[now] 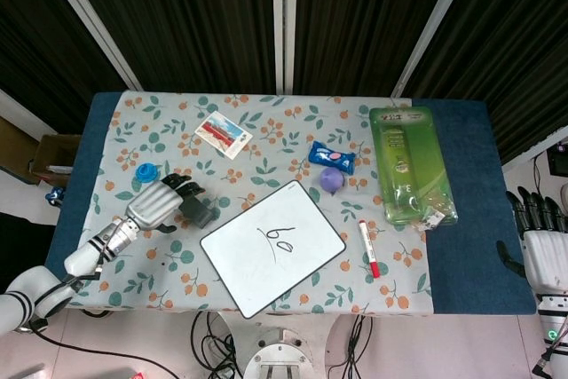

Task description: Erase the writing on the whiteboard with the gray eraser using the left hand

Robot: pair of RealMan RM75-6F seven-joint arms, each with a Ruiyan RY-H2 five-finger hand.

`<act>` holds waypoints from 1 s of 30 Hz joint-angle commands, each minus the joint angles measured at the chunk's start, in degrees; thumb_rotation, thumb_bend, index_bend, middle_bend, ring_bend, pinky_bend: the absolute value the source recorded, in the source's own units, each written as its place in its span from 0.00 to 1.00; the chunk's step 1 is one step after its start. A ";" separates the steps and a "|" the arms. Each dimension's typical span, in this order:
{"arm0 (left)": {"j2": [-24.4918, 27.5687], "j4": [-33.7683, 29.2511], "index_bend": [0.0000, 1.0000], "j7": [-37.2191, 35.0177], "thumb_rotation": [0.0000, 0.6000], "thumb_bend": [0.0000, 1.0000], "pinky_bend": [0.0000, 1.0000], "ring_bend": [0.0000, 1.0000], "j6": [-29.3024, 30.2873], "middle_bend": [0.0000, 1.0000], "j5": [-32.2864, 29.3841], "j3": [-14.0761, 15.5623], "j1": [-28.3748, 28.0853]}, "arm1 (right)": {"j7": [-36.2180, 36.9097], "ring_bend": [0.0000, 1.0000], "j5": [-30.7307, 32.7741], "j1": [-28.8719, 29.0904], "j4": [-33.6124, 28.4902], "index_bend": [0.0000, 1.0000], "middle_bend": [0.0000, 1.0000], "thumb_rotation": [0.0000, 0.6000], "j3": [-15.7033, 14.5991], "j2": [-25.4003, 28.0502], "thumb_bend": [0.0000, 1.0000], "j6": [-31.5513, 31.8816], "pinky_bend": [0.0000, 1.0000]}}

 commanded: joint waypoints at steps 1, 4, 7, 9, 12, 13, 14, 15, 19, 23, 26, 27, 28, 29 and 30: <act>-1.47 1.42 0.21 -1.12 1.00 0.01 0.21 0.15 0.33 0.21 0.12 0.70 -0.82 | -0.07 0.00 0.13 0.10 0.10 0.00 0.00 1.00 0.03 -0.16 0.26 -0.16 0.00; -2.65 2.65 0.25 -1.77 1.00 0.01 0.23 0.18 0.76 0.25 0.01 1.13 -1.29 | -0.17 0.00 0.21 0.14 0.04 0.00 0.00 1.00 0.09 -0.20 0.26 -0.17 0.00; -3.57 3.88 0.29 -2.32 1.00 0.02 0.25 0.19 1.15 0.27 -0.20 1.56 -1.61 | -0.22 0.00 0.32 0.07 0.01 0.00 0.00 1.00 0.10 -0.10 0.26 -0.12 0.00; -4.11 4.77 0.30 -2.36 1.00 0.03 0.26 0.20 1.13 0.29 -0.63 1.77 -1.71 | -0.15 0.00 0.44 -0.01 0.07 0.00 0.00 1.00 0.08 -0.07 0.26 -0.11 0.00; -4.67 5.83 0.32 -2.37 1.00 0.06 0.27 0.21 1.44 0.31 -1.20 2.04 -1.69 | -0.03 0.00 0.53 -0.11 0.13 0.00 0.00 1.00 0.11 -0.04 0.26 0.01 0.00; -4.81 6.07 0.32 -2.60 1.00 0.06 0.27 0.22 1.68 0.32 -1.42 2.09 -1.67 | 0.03 0.00 0.58 -0.14 0.20 0.00 0.00 1.00 0.13 -0.06 0.26 0.06 0.00; -4.87 6.28 0.32 -2.68 1.00 0.07 0.27 0.22 1.86 0.32 -1.51 2.18 -1.66 | 0.07 0.00 0.62 -0.15 0.23 0.00 0.00 1.00 0.15 -0.07 0.26 0.07 0.00; -4.99 6.48 0.33 -2.71 1.00 0.07 0.27 0.22 2.02 0.32 -1.59 2.26 -1.67 | 0.08 0.00 0.62 -0.14 0.28 0.00 0.00 1.00 0.15 -0.08 0.26 0.05 0.00; -5.41 7.24 0.33 -3.00 1.00 0.08 0.27 0.22 2.41 0.32 -1.90 2.64 -1.83 | -0.01 0.00 0.52 -0.05 0.26 0.00 0.00 1.00 0.09 -0.18 0.26 -0.10 0.00; -5.88 7.83 0.34 -3.36 1.00 0.10 0.27 0.22 2.55 0.33 -2.16 3.06 -2.08 | -0.13 0.00 0.57 -0.02 0.21 0.00 0.00 1.00 0.09 -0.24 0.26 -0.18 0.00; -6.34 8.27 0.35 -3.55 1.00 0.12 0.28 0.23 3.07 0.33 -2.28 3.21 -2.15 | -0.09 0.00 0.69 -0.05 0.27 0.00 0.00 1.00 0.16 -0.22 0.26 -0.11 0.00; -6.56 8.51 0.35 -3.66 1.00 0.12 0.28 0.23 3.37 0.34 -2.28 3.25 -2.14 | -0.06 0.00 0.71 -0.06 0.30 0.00 0.00 1.00 0.18 -0.22 0.26 -0.09 0.00; -6.79 8.80 0.36 -3.77 1.00 0.13 0.29 0.24 3.68 0.34 -2.25 3.29 -2.13 | -0.03 0.00 0.74 -0.07 0.33 0.00 0.00 1.00 0.19 -0.23 0.26 -0.07 0.00; -7.07 9.21 0.37 -3.94 1.00 0.14 0.30 0.24 4.02 0.35 -2.20 3.39 -2.13 | 0.00 0.00 0.75 -0.09 0.39 0.00 0.00 1.00 0.19 -0.26 0.26 -0.05 0.00; -7.27 9.48 0.37 -4.09 1.00 0.15 0.31 0.25 4.17 0.36 -2.15 3.50 -2.16 | -0.01 0.00 0.77 -0.08 0.42 0.00 0.00 1.00 0.19 -0.30 0.26 -0.08 0.00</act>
